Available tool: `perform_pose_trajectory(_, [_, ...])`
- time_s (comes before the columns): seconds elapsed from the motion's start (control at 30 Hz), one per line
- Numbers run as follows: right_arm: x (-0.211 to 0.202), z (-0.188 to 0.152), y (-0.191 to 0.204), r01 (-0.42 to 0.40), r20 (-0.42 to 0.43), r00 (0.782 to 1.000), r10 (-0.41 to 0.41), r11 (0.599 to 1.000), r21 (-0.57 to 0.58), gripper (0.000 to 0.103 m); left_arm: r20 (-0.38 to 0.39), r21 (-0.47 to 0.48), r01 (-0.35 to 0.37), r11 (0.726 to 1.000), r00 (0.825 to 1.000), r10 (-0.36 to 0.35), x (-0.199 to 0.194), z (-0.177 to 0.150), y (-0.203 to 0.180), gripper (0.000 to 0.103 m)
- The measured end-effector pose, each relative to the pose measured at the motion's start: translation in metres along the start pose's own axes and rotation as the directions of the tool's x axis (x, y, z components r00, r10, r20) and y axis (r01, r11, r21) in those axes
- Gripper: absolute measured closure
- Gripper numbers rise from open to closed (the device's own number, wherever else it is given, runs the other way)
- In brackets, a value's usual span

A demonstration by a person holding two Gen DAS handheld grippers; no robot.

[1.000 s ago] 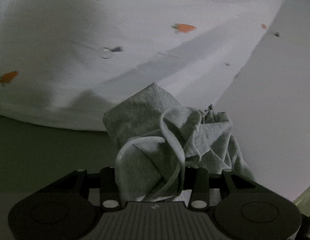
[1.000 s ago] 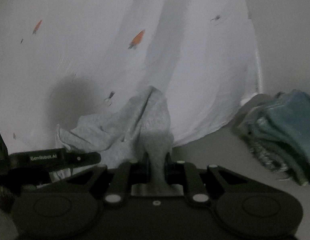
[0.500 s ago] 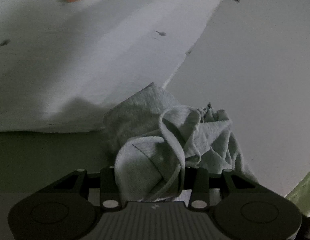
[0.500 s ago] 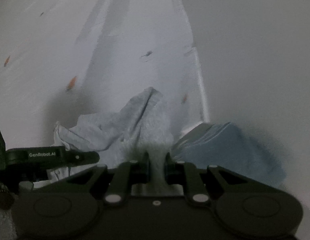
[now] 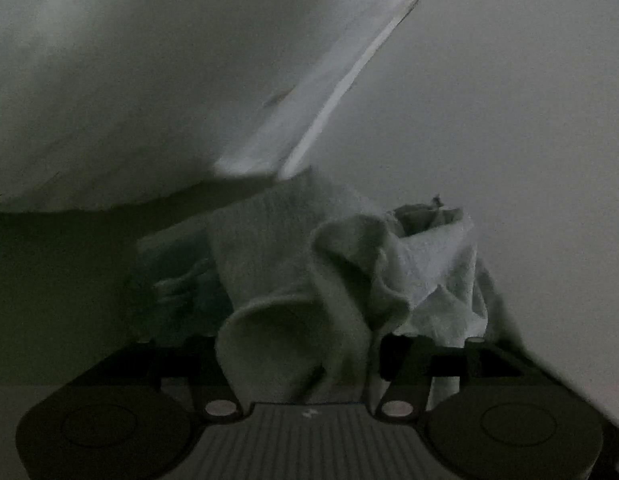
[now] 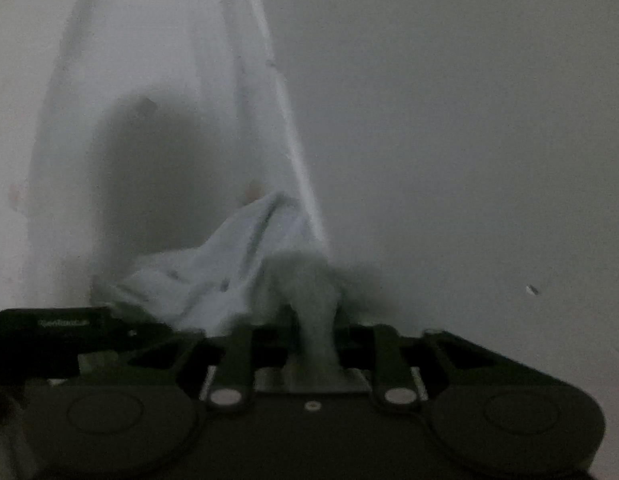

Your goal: Fold clothes

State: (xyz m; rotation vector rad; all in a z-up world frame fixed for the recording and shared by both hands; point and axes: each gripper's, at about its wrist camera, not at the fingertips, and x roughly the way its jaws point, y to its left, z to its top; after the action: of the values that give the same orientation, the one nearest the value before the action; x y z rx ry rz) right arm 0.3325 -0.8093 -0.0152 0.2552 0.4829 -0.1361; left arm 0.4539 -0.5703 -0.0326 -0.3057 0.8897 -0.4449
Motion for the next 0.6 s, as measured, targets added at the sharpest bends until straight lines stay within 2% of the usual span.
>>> perform_pose_trajectory(0.03, [0.012, -0.003, -0.001, 0.052, -0.016, 0.998, -0.052, 0.998, -0.040, 0.066, -0.016, -0.004, -0.062, 0.998, 0.998, 0.062, 0.006, -0.001, 0.004, 0.043])
perform_pose_trajectory(0.07, [0.018, -0.006, 0.001, 0.081, -0.021, 0.996, -0.083, 0.993, -0.086, 0.066, -0.016, -0.005, -0.113, 0.994, 0.993, 0.113, 0.009, -0.003, 0.007, 0.043])
perform_pose_trajectory(0.13, [0.016, -0.012, 0.005, 0.090, 0.015, 0.996, -0.089, 0.981, -0.173, 0.049, 0.049, 0.000, -0.172, 0.985, 0.984, 0.172, 0.001, -0.007, 0.014, 0.032])
perform_pose_trajectory(0.2, [0.008, -0.018, 0.008, 0.074, 0.062, 0.996, -0.063, 0.976, -0.206, 0.048, 0.116, 0.008, -0.207, 0.978, 0.972, 0.205, -0.012, -0.009, 0.019, 0.019])
perform_pose_trajectory(0.27, [0.005, -0.024, 0.014, 0.065, 0.097, 0.994, -0.043, 0.968, -0.240, 0.048, 0.159, 0.061, -0.243, 0.968, 0.960, 0.231, -0.015, -0.008, 0.015, 0.019])
perform_pose_trajectory(0.37, [0.019, -0.032, 0.028, 0.001, 0.089, 0.996, 0.026, 0.957, -0.289, 0.048, 0.184, 0.104, -0.260, 0.960, 0.954, 0.238, -0.010, -0.010, 0.011, 0.015])
perform_pose_trajectory(0.43, [0.034, -0.038, 0.036, -0.037, 0.044, 0.998, 0.053, 0.955, -0.294, 0.048, 0.174, 0.112, -0.262, 0.959, 0.955, 0.240, 0.001, -0.012, 0.015, 0.014])
perform_pose_trajectory(0.53, [0.061, -0.053, 0.044, -0.081, -0.041, 0.997, 0.072, 0.954, -0.290, 0.046, 0.141, 0.124, -0.326, 0.937, 0.941, 0.309, 0.031, -0.016, 0.034, 0.010])
perform_pose_trajectory(0.6, [0.075, -0.060, 0.043, -0.076, -0.084, 0.995, 0.054, 0.953, -0.294, 0.045, 0.085, 0.060, -0.322, 0.945, 0.945, 0.317, 0.041, -0.013, 0.051, 0.010])
